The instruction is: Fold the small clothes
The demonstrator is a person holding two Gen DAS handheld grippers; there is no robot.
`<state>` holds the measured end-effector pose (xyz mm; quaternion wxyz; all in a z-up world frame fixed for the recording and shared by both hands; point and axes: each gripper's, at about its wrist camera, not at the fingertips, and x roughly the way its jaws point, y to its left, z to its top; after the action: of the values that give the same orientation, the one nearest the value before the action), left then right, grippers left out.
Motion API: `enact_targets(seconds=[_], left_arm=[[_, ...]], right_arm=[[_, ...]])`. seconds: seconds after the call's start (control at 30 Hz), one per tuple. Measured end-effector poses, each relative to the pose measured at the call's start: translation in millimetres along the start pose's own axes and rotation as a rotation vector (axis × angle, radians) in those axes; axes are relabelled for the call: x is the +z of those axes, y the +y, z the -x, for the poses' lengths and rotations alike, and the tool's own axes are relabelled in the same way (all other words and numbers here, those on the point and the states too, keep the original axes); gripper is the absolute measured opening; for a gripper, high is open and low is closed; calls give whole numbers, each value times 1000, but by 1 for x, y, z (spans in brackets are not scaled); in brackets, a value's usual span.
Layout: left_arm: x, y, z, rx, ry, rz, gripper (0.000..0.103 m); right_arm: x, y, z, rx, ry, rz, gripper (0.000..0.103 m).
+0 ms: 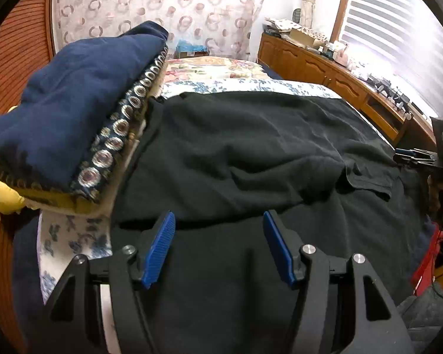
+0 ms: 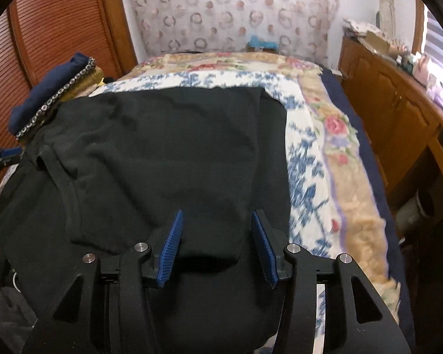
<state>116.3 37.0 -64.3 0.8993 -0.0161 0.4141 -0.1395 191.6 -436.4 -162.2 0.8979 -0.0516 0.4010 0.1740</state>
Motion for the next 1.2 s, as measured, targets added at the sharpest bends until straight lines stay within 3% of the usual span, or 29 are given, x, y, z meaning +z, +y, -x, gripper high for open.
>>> enact_targets(seconds=[0.37, 0.6, 0.67, 0.7, 0.73, 0.77, 0.97, 1.0, 1.07, 1.13, 1.2], left_arm=[[11, -53, -16, -57, -2, -111, 61], [22, -73, -46, -55, 71, -176, 59], [24, -75, -53, -38, 82, -196, 45], [24, -76, -53, -39, 80, -201, 35], [24, -77, -52, -44, 75, -203, 17], [25, -77, -50, -49, 72, -203, 9], [22, -78, -15, -41, 2, -225, 6], [21, -78, -7, -39, -15, -229, 6], [18, -77, 7, -42, -35, -232, 6], [16, -76, 15, -42, -46, -230, 6], [14, -74, 23, -48, -56, -232, 6]], right_arm=[[-7, 4, -10, -53, -23, 11, 51], [-9, 3, -10, -51, -28, 8, 52], [-9, 4, -10, -51, -30, 5, 52], [-9, 4, -10, -51, -30, 4, 52], [-9, 4, -10, -51, -31, 3, 52], [-9, 4, -10, -51, -31, 4, 52], [-9, 4, -9, -55, -35, 0, 51], [-9, 4, -8, -58, -36, -1, 48], [-8, 4, -7, -44, -42, 7, 26], [-8, 6, -6, -36, -49, 25, 9], [-8, 10, -2, -49, -60, 51, 6]])
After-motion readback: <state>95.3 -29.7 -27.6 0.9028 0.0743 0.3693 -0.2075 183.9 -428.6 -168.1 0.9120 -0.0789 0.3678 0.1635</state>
